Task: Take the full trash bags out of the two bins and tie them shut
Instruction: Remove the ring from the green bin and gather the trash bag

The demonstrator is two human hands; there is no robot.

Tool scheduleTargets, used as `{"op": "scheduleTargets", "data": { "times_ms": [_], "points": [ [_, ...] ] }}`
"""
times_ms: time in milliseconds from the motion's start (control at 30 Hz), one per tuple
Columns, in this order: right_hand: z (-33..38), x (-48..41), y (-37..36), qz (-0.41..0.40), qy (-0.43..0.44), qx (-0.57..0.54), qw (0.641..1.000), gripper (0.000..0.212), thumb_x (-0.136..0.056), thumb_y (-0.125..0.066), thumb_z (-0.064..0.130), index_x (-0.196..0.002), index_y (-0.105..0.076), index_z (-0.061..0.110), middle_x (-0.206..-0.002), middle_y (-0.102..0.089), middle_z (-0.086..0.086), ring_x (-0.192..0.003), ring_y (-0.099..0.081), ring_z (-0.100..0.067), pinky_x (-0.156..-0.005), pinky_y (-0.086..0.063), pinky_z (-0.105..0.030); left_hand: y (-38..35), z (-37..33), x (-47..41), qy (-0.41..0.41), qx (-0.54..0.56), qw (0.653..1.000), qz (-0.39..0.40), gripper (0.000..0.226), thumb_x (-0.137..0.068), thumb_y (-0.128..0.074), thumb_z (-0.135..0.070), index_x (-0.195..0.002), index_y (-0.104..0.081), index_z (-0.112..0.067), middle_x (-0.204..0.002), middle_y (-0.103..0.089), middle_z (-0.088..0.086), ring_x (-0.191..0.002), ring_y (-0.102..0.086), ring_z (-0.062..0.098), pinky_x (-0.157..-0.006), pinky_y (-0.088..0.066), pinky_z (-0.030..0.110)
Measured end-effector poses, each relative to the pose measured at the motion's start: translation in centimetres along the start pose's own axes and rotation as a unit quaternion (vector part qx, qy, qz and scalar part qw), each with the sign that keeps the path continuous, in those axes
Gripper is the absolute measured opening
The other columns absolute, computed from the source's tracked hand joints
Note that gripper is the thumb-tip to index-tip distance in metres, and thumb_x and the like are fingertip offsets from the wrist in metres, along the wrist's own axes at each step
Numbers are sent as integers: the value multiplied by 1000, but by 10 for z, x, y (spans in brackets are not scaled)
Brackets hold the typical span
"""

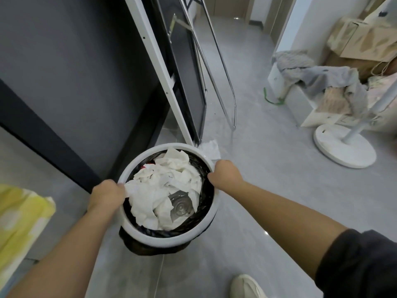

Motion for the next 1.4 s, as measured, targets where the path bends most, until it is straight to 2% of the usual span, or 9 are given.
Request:
{"op": "scheduleTargets", "data": {
  "times_ms": [167, 267, 400, 533, 667, 800, 1000, 1267, 1400],
  "points": [
    [4, 2, 4, 18, 10, -8, 1000, 14, -86, -48, 17, -90, -56, 6, -91, -58, -10, -76, -53, -25, -61, -41, -28, 2, 6, 9, 41, 32, 998, 23, 32, -92, -44, -19, -109, -63, 0, -109, -62, 21, -93, -57, 36, -76, -45, 36],
    [4, 4, 4, 7, 16, -20, 1000, 10, -85, -48, 13, -78, -51, 7, -83, -56, -8, -73, -53, -26, -50, -35, -26, 4, 6, 17, 49, 46, 998, 21, 25, -88, -50, -13, -103, -63, 2, -108, -62, 21, -100, -58, 39, -80, -46, 38],
    [10, 9, 12, -18, 36, -31, 999, 23, -83, -47, 10, -61, -41, 12, -65, -46, -2, -64, -49, -24, -46, -30, -24, 10, 17, 18, 73, 115, 991, 11, 23, -82, -48, -6, -94, -65, 1, -99, -66, 21, -88, -63, 40, -83, -55, 47],
    [17, 10, 18, -15, 44, -46, 998, 25, -86, -47, 14, -62, -41, 14, -65, -47, -1, -56, -44, -16, -46, -31, -24, 34, 15, 31, 68, 132, 987, -62, 31, -94, -33, -10, -109, -59, -2, -110, -60, 22, -102, -55, 41, -79, -46, 41],
    [9, 12, 36, -23, 41, -59, 997, 24, -88, -47, 15, -63, -45, 12, -66, -48, -2, -60, -48, -19, -47, -32, -24, 73, -15, 49, -25, 158, 976, -146, 31, -95, -35, -21, -101, -59, -3, -93, -62, 17, -86, -55, 35, -73, -45, 40],
    [-31, 3, 67, -57, -3, -106, 993, 21, -89, -46, 15, -95, -63, 5, -86, -61, -10, -76, -58, -27, -60, -45, -28, 92, -84, 62, -133, 165, 963, -168, 26, -93, -44, -31, -94, -62, -13, -94, -62, 7, -83, -55, 26, -71, -45, 36],
    [-145, -10, 100, -125, -121, -126, 977, 27, -87, -45, 10, -105, -63, 2, -98, -65, -16, -84, -59, -31, -68, -44, -30, 30, -208, 73, -214, 97, 967, -92, 25, -90, -45, -24, -94, -67, -14, -91, -62, 9, -68, -56, 24, -53, -42, 31],
    [-273, -30, 83, -134, -232, -167, 949, 25, -84, -48, 9, -104, -62, 1, -91, -59, -12, -82, -58, -29, -71, -48, -33, -104, -291, 95, -195, 53, 977, 73, 42, -89, -39, -16, -131, -39, -15, -122, -54, 13, -105, -55, 35, -81, -47, 41],
    [-315, -35, 54, -130, -268, -184, 937, 25, -84, -50, 10, -103, -61, -1, -89, -58, -12, -78, -54, -28, -68, -42, -30, -163, -291, 101, -130, 75, 981, 123, 49, -90, -41, -13, -137, -27, -9, -124, -55, 14, -99, -55, 33, -74, -42, 37]
  ]
}}
Point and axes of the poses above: each hand's wrist, its own x-axis away from the middle knuckle, its own y-axis out of the back of the hand, z = x × y, the point moved 8 cm from there along -x, towards the middle knuckle
